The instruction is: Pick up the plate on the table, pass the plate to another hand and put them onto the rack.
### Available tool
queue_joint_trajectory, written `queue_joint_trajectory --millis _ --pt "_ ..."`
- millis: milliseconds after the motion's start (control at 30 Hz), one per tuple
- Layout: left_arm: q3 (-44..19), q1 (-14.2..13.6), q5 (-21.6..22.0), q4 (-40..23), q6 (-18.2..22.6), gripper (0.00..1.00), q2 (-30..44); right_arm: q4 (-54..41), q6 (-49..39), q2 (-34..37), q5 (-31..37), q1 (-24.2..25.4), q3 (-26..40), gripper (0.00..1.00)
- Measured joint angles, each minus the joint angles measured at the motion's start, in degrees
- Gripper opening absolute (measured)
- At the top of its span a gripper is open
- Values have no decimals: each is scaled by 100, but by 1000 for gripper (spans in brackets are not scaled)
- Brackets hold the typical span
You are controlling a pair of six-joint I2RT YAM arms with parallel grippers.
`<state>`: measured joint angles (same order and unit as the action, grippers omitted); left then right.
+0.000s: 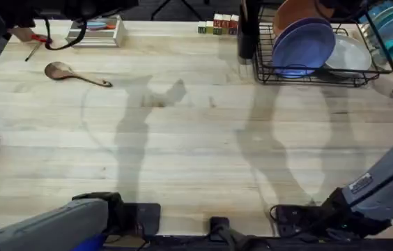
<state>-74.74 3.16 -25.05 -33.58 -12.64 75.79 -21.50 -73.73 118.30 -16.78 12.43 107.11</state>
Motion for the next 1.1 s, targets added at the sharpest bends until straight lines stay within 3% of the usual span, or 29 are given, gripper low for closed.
queue_joint_trajectory --millis 667,833,1100 --pt "0 0 67 0 0 995 0 15 -131 348 -122 -42 74 26" --pt "0 0 67 -2 0 995 0 -2 -136 361 -127 -48 76 146" --pt "0 0 67 0 0 995 0 -11 -133 371 -128 -57 76 187"
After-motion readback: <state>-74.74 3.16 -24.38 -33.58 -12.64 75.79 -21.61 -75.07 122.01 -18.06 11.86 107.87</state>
